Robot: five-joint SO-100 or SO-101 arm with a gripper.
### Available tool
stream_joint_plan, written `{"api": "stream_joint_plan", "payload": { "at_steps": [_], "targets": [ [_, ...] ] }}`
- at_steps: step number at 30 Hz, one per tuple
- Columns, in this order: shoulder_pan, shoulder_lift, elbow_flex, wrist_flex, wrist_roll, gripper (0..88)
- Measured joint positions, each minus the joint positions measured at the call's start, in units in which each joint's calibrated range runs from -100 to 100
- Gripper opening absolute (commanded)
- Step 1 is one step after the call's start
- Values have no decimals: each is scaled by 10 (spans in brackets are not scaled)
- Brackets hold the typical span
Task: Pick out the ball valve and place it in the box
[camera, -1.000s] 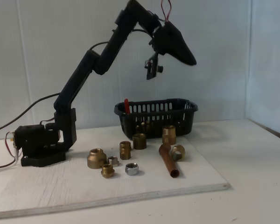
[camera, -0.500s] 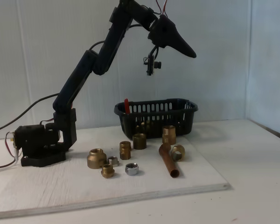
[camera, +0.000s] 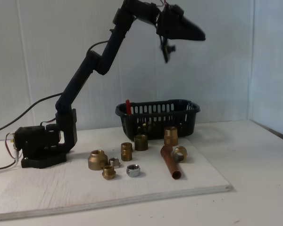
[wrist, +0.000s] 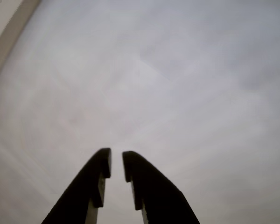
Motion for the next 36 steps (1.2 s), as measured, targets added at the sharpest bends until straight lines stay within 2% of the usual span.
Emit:
{"api": "stream_joint_plan", "payload": {
  "at_steps": [7, 10, 13, 20, 28, 36],
  "targets": [
    [44, 0, -1, 20, -292, 19],
    [50, 0, -1, 59, -370, 20],
    [50, 0, -1, 75, -367, 20],
    [50, 0, -1, 90, -291, 20],
    [41, -3, -1, 182, -215, 20],
    [66, -38, -5, 193, -205, 20]
  ]
}}
